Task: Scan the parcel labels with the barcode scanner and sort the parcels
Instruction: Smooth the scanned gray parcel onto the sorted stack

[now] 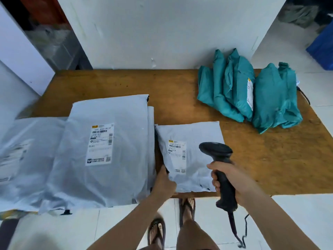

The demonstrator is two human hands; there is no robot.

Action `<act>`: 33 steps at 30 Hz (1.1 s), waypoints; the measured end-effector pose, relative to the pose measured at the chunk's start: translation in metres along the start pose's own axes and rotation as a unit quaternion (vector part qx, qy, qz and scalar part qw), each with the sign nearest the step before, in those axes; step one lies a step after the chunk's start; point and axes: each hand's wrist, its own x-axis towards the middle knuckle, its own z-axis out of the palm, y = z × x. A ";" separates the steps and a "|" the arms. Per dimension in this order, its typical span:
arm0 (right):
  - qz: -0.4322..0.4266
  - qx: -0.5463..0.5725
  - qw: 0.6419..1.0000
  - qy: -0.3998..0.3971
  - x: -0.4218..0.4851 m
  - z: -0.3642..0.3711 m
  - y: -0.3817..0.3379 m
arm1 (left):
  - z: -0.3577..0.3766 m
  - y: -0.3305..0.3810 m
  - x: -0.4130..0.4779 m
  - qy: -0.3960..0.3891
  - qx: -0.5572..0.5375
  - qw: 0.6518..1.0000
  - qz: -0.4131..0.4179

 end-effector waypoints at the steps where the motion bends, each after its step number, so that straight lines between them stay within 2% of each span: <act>1: 0.004 -0.004 1.000 -0.001 -0.006 0.006 0.008 | -0.006 -0.005 -0.009 -0.011 -0.012 1.000 -0.016; 8: 0.026 -0.010 0.999 -0.030 -0.034 0.027 0.037 | -0.012 -0.052 -0.040 -0.068 -0.021 0.996 -0.060; 17: 0.040 0.017 0.997 -0.057 -0.032 0.035 0.029 | 0.001 -0.054 -0.040 -0.030 -0.020 0.998 -0.058; 24: 0.051 0.007 0.996 -0.073 -0.025 0.043 0.029 | 0.000 -0.051 -0.040 -0.054 0.029 0.995 -0.072; 33: 0.047 0.001 0.997 -0.054 -0.028 0.042 0.026 | -0.006 -0.047 -0.034 -0.051 0.050 0.995 -0.071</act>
